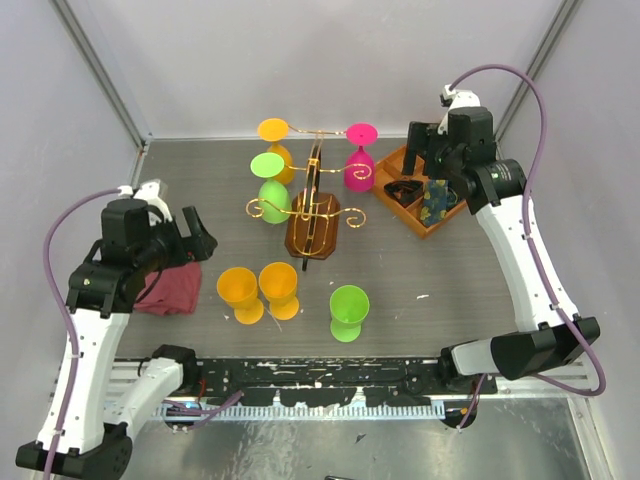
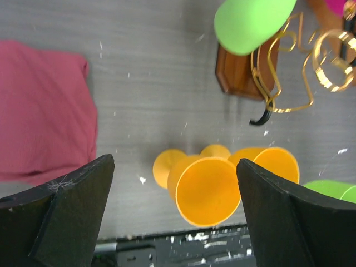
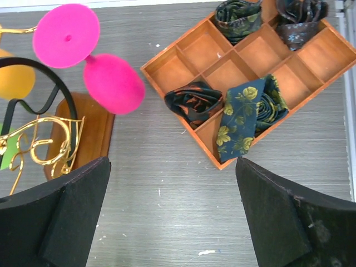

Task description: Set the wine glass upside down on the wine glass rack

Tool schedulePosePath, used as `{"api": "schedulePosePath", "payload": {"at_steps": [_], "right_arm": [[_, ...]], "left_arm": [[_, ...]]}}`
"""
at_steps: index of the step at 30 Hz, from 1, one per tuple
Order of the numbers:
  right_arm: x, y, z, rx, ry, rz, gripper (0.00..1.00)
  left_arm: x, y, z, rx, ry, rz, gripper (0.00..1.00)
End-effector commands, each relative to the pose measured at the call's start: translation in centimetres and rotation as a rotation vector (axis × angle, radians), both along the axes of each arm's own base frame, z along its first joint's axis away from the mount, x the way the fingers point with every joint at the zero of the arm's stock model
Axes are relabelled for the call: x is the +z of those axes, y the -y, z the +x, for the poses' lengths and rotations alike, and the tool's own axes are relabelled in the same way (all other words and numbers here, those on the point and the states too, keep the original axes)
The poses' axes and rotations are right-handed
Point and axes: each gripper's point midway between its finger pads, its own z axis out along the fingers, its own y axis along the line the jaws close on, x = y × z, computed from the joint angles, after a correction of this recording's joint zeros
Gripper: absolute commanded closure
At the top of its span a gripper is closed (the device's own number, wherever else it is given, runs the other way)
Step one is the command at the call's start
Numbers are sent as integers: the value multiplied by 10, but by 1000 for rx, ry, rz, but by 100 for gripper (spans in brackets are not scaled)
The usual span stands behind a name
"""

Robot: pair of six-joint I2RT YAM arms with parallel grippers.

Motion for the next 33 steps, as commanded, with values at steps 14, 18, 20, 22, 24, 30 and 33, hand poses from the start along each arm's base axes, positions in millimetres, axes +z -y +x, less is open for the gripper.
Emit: {"api": "schedulePosePath", "payload": {"at_steps": [14,18,20,22,24,30,33], "right_arm": [[25,33,6,-144,91,-89,0],[26,37,3,-156,94,-103,0],[27,40,2,-166,98,-115,0],[28,43,1,-173,101,-127,0],[29,45,0,-178,105,-134,0],[30,46,-1,-181,106,-139,0],[29,47,-1,-184,106,-143,0]], "left_arm": [[-87,22,-45,-52,-342,28,1],[-97,25,-41,-40,-356,39,11],[-102,25,-39,-31,-367,49,20],[-105,24,-37,-22,-377,61,27],[-108,24,-35,-16,-386,72,33],[-116,24,-33,-12,-418,98,60],[-115,23,-30,-1,-416,103,73]]}}
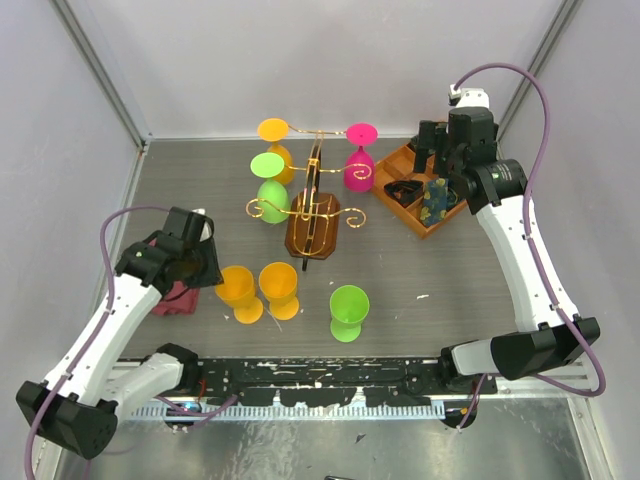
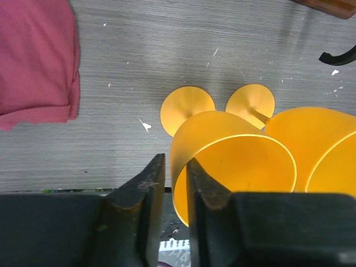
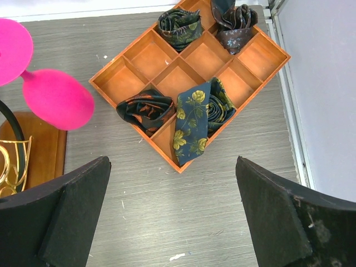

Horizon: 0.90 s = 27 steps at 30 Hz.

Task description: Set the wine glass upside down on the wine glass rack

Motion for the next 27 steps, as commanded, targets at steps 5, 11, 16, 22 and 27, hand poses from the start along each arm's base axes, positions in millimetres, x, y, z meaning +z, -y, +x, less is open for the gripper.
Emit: {"api": "schedulePosePath", "payload": {"at_steps": [5,11,16,22,27], "right_arm": [[24,7,-3,-21,84,-6,0],[24,7,-5,-18,85,-8,0],[25,6,-5,-8,89,-7,0],[33,-5,-8,57,83,17,1],[33,-11,-13,86,72,37,1]], "left_arm": [[1,-3,9,20,13,31,94],[17,-15,16,61,72,78,100],[49,-46,28,105,180,229,100],[103,-77,53,155,352,407,100],[162,-102,83,199,555,593,100]]}}
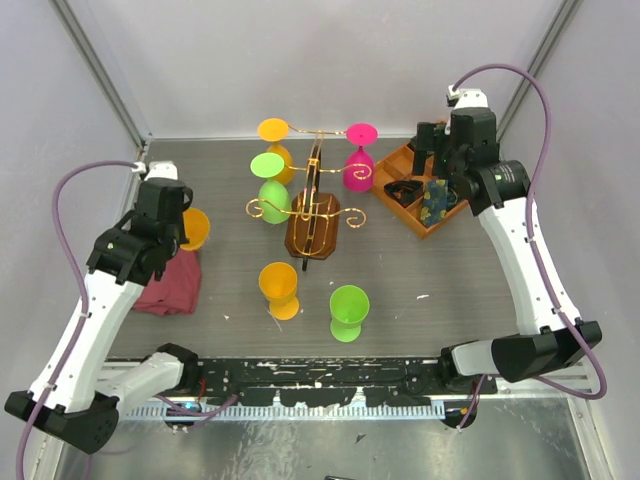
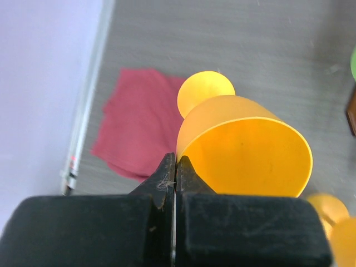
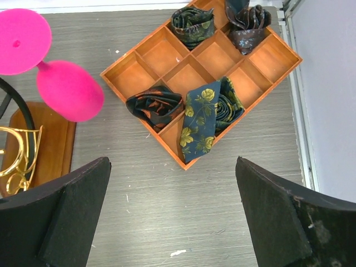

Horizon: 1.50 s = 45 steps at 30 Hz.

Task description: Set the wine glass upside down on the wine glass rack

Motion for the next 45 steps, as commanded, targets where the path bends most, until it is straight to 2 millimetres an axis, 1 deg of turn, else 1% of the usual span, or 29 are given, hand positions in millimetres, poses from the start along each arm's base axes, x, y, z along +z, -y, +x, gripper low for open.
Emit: {"api": "schedulePosePath", "payload": {"at_steps": [1,2,4,5,8,9,11,15,17,19,22,25,27,28,31,32,33,35,38,41,45], "right_arm": [[33,-5,-8,41,81,37,1],[34,-7,-9,49,82,45,0],[41,-8,-8,52,98,53,0],[45,-15,-7,81,105,75,0],[70,-24,-2,108,157,123,0],[76,-29,1,124,169,147,0],[92,-39,6,153,208,198,0],[130,-66,14,244,298,338,0],[148,-82,16,297,340,425,0],[165,-97,17,340,374,535,0],[187,-122,16,437,409,708,0],[205,-142,13,525,418,858,0],[217,-151,10,567,426,960,0],[219,-156,10,587,422,1015,0],[241,-169,2,680,438,1197,0],[249,-173,-1,710,449,1232,1],[252,-178,-2,724,446,1250,1],[256,-186,-2,743,448,1255,1],[257,-195,-1,765,446,1276,3],[254,-201,2,777,423,1304,5],[249,-203,4,775,419,1307,11]], "left_arm": [[76,-30,37,58,264,223,100],[95,-27,48,54,346,227,100],[126,-22,65,27,466,240,100],[141,-17,72,2,519,249,100],[186,-4,93,-72,645,298,100],[198,1,99,-95,680,308,100],[224,15,111,-159,777,308,100],[268,48,125,-286,970,251,100],[285,65,126,-356,1052,207,100],[301,85,123,-449,1158,155,100],[309,115,116,-579,1312,66,100],[315,133,111,-655,1396,-6,100],[314,146,107,-708,1437,-18,100],[314,151,104,-733,1461,-19,100],[310,169,100,-783,1509,-4,100],[313,175,95,-793,1538,6,100],[302,183,105,-802,1520,20,100],[297,196,106,-814,1548,30,100],[289,208,109,-808,1565,39,100],[284,215,110,-809,1564,36,100],[282,214,113,-782,1565,33,100]]}}
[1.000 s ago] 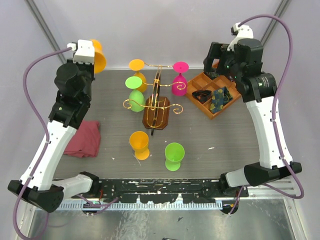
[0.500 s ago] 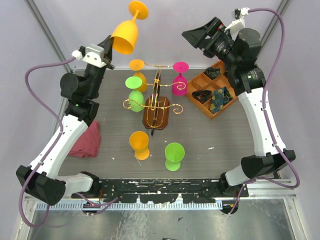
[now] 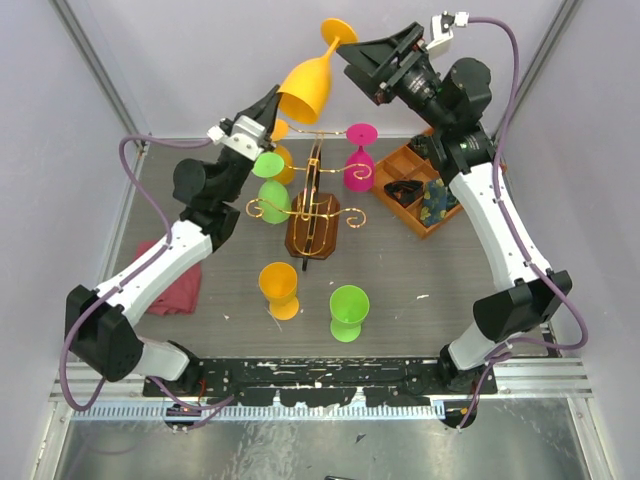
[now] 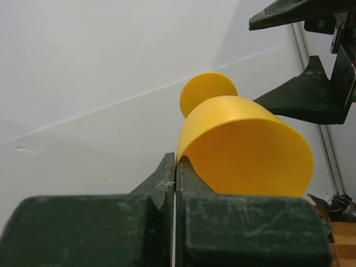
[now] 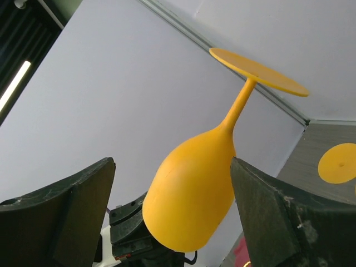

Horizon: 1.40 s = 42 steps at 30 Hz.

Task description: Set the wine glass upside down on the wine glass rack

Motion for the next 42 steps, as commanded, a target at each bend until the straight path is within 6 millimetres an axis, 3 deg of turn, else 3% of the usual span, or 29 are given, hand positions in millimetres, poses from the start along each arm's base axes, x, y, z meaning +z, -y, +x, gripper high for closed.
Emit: {"api": "schedulePosePath", "payload": {"at_steps": [1,10,26,37,42], "right_arm": [[36,3,-21,28,113,61,13],[21,-3,-1,7,90,45,19],[15,-30,16,56,114,66,27],[13,-42,12,101,120,79,53],[9,-44,14,103,115,76,58]], "left_arm": [[30,-18,-17,44,116,-82,100],[27,-16,-21,26,123,-78,100],[19,-11,-25,-18,103,-93,100],[14,-14,-16,8,84,-115,100],[12,-13,-18,-8,86,-125,100]]}}
